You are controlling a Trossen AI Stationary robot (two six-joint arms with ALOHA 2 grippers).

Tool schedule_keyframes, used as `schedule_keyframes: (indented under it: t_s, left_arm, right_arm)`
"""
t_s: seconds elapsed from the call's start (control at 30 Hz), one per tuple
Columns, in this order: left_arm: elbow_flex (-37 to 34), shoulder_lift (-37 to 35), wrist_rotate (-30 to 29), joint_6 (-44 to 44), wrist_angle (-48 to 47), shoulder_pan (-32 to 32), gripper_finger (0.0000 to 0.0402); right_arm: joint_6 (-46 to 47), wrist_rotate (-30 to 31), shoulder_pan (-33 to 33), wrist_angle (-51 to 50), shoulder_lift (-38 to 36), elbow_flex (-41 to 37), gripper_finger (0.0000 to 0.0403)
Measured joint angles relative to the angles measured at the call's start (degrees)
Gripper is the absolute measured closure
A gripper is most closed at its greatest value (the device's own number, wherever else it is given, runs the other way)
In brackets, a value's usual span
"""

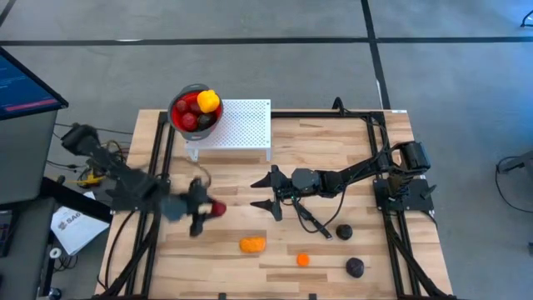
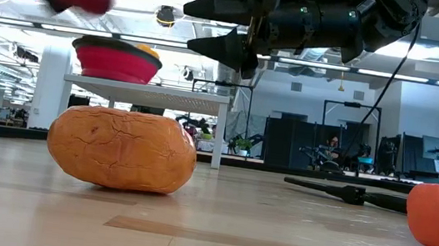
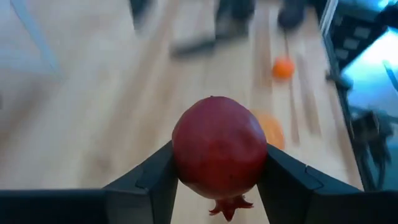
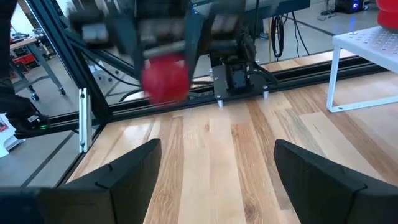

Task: Pick & Place Fruit
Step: Put the red pomegranate into the red strainer bowl on the shelf

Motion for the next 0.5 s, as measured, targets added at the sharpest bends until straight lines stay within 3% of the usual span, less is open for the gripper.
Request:
schedule_keyframes:
  t_s: [0.2, 0.4, 0.5]
  left_arm:
    - [14.0, 0.4, 5.0, 21.0, -5.2, 14.9, 0.0224]
    - [32.4, 9.8, 4.8, 29.1, -28.3, 29.3, 0.0223]
    - [39.0, 14.1, 1.9, 35.7, -37.5, 35.8, 0.0223]
  right_arm:
    - [0.0, 0.0, 0.0, 0.0, 0.0, 0.0, 0.0097]
    - [0.1, 0.0, 0.0, 0.0, 0.0, 0.0, 0.0097]
    - [0.1, 0.0, 0.0, 0.0, 0.0, 0.0, 0.0097]
